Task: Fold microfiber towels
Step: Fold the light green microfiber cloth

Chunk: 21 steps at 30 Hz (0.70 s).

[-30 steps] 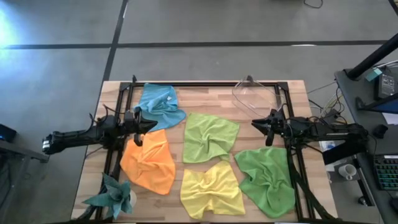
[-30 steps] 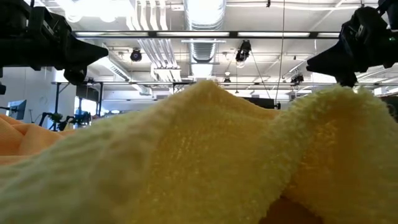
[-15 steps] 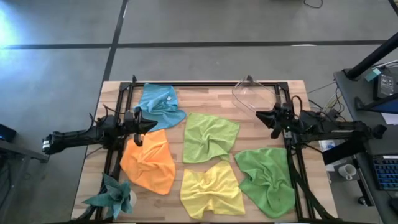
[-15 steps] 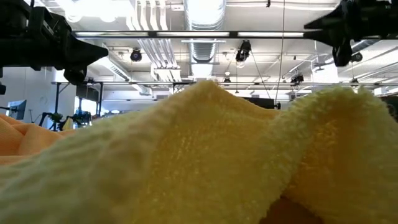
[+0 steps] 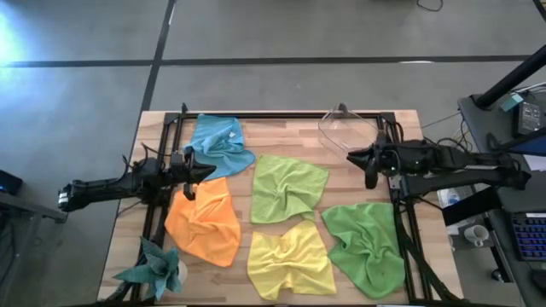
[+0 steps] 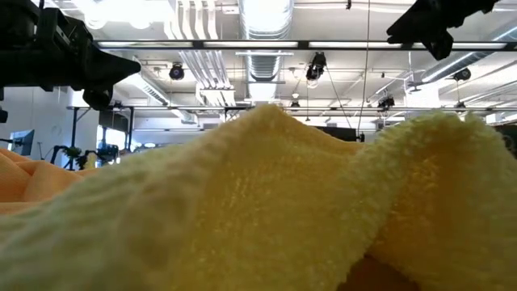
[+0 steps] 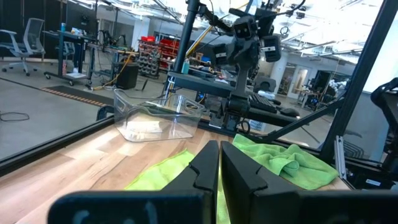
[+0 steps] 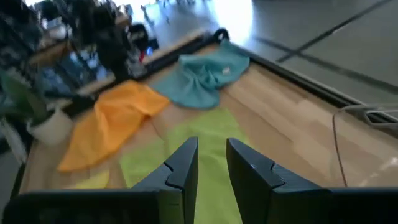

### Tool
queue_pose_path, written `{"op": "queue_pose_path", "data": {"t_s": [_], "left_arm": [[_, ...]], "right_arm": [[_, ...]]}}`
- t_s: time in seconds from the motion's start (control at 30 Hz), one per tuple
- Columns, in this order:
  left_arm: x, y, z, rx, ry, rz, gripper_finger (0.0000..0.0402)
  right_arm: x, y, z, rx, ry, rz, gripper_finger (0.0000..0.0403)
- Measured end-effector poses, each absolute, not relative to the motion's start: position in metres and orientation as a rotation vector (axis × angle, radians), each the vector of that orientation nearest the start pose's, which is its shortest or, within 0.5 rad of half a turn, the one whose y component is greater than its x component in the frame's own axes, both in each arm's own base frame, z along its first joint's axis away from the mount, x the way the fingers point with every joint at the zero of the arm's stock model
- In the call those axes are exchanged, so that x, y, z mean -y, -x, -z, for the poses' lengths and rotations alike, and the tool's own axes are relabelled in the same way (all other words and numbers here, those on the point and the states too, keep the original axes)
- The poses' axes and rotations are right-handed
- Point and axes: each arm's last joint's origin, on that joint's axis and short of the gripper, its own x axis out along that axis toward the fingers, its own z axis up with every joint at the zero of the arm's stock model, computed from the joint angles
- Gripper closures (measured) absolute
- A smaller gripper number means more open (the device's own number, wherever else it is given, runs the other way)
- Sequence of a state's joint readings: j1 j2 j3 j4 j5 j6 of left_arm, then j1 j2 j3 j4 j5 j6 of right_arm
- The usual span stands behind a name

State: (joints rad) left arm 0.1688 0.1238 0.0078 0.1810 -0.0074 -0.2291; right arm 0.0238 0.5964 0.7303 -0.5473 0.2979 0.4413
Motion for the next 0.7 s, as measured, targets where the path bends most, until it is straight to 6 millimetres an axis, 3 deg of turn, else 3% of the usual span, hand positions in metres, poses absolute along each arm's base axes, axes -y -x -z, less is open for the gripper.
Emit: {"op": "queue_pose_path", "data": {"t_s": [0.27, 0.7], "left_arm": [[-0.018, -0.103, -0.175, 0.100, 0.222, -0.166, 0.0400], [-0.018, -0.102, -0.186, 0.212, 0.217, -0.181, 0.0400]], "right_arm": [[0.004, -0.129, -0.315, -0.452, -0.360, 0.327, 0.0320], [0.001, -0.157, -0.283, -0.693, -0.290, 0.272, 0.0233]]}}
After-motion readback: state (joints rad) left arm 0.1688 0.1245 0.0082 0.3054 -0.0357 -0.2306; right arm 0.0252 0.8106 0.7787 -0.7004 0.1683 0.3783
